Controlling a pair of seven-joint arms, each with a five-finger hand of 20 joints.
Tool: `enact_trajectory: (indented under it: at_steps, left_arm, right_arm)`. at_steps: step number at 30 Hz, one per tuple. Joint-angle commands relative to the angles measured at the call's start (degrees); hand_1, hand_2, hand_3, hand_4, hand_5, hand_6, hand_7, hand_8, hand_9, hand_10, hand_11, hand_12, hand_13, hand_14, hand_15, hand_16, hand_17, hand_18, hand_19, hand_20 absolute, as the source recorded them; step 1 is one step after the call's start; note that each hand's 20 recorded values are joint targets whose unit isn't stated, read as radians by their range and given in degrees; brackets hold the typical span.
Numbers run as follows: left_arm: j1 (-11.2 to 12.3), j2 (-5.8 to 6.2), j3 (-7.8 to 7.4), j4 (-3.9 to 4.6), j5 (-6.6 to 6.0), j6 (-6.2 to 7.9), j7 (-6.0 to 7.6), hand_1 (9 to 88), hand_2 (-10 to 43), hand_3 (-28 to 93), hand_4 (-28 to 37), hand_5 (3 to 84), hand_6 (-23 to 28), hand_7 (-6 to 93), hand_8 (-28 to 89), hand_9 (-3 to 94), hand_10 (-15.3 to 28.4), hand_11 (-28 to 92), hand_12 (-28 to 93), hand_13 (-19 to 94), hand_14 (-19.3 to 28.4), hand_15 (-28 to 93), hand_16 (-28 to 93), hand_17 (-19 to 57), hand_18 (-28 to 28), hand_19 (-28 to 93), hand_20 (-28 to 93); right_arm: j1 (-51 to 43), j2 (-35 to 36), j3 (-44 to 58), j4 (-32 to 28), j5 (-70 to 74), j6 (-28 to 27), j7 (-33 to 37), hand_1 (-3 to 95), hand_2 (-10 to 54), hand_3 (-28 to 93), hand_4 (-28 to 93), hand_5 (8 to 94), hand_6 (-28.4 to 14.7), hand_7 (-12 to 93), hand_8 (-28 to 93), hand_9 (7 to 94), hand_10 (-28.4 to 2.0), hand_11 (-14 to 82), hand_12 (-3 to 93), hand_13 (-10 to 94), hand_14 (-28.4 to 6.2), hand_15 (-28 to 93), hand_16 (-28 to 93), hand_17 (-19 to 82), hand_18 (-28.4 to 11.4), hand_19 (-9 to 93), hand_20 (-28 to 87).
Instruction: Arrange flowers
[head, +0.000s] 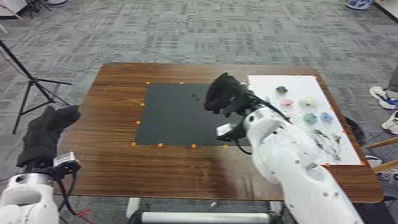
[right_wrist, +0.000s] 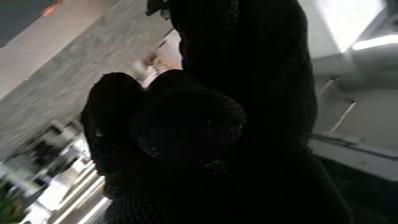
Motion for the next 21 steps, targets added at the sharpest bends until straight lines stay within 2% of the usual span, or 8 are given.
enact_trajectory:
  at_steps: [1, 4, 6, 7, 10, 14, 21]
  left_arm:
    - [-0.8, 0.84, 0.39, -0.31, -0.63, 1.95, -0.04, 15.9, 23.9, 64, -28.3, 52.7, 3.3, 16.2, -7, 48.7, 14.1, 20, 13, 36, 16.5, 19, 0, 5.2, 8.1, 5, 14]
    - [-1.6, 0.99, 1.23, -0.16, -1.07, 2.43, -0.24, 15.9, 23.4, 64, -28.3, 52.6, 3.3, 16.3, -7, 48.7, 14.1, 20, 13, 36, 16.6, 19, 0, 5.1, 8.1, 5, 14]
    - [-2.1, 0.97, 1.83, -0.02, -0.87, 2.28, -0.31, 16.1, 22.9, 65, -28.3, 52.6, 3.3, 16.3, -7, 48.7, 14.1, 20, 13, 36, 16.6, 19, 0, 5.1, 8.1, 5, 14]
    - [-1.6, 0.79, 1.86, -0.37, -0.92, 2.36, -0.04, 16.1, 22.8, 65, -28.3, 52.5, 3.3, 16.4, -7, 48.7, 14.2, 20, 13, 36, 16.7, 19, 0, 5.1, 8.1, 5, 14]
    - [-2.8, 0.98, 2.91, 0.18, -0.88, 1.69, -0.37, 16.4, 22.2, 65, -28.3, 52.5, 3.3, 16.4, -7, 48.6, 14.1, 20, 13, 36, 16.6, 19, 0, 5.1, 8.1, 5, 14]
    - [-2.3, 0.85, 3.19, -0.44, -0.76, 1.63, -1.0, 16.6, 21.7, 65, -28.3, 52.5, 3.4, 16.2, -7, 48.6, 14.1, 20, 13, 36, 16.6, 19, 0, 5.1, 8.2, 5, 14]
    - [-2.3, 0.71, 4.1, -0.85, -0.69, 1.31, -1.34, 17.8, 19.9, 67, -28.3, 52.4, 3.6, 16.0, -7, 48.5, 14.1, 21, 13, 36, 16.6, 19, 0, 5.0, 8.1, 5, 14]
  right_arm:
    - [2.7, -4.0, -6.4, 4.1, -1.3, -1.5, 1.5, 92.0, -9.5, -28, 57, 76.9, -2.4, 31, 22, 93.7, -8.1, 27.6, 37.7, 94, -0.4, 62, 29, 69, -10.5, 93, 42]
    - [3.7, -5.8, -7.4, 6.0, -0.3, -2.4, 1.5, 92.0, -9.5, -28, 58, 77.0, -2.6, 32, 20, 93.7, -8.3, 28.7, 36.2, 94, -0.5, 62, 28, 70, -10.5, 93, 42]
    - [4.3, -6.6, -8.3, 7.3, 1.2, -2.3, 2.0, 91.9, -9.5, -28, 58, 77.1, -2.7, 33, 20, 93.7, -8.5, 28.9, 35.9, 94, -0.5, 62, 28, 70, -10.4, 93, 42]
    - [4.4, -7.1, -8.8, 7.8, 2.0, -2.4, 2.4, 91.9, -9.5, -28, 58, 77.2, -2.7, 33, 20, 93.7, -8.6, 29.0, 35.6, 94, -0.5, 62, 28, 70, -10.4, 93, 42]
    - [4.9, -8.7, -9.6, 10.6, 4.2, -0.7, 3.5, 91.9, -9.5, -28, 58, 77.5, -2.9, 33, 18, 93.7, -9.0, 29.1, 34.9, 94, -0.6, 62, 27, 70, -10.3, 93, 42]
    - [5.5, -10.0, -11.3, 13.3, 6.3, 2.1, 5.3, 92.1, -9.5, -28, 57, 78.0, -3.2, 34, 15, 93.7, -9.6, 29.4, 32.1, 94, -0.7, 62, 26, 71, -10.1, 93, 41]
    - [6.2, -12.7, -13.7, 18.0, 8.4, 6.6, 7.5, 92.9, -9.5, -28, 55, 79.3, -3.4, 33, 11, 93.7, -10.2, 27.0, 25.4, 94, -1.3, 62, 24, 72, -9.5, 93, 37]
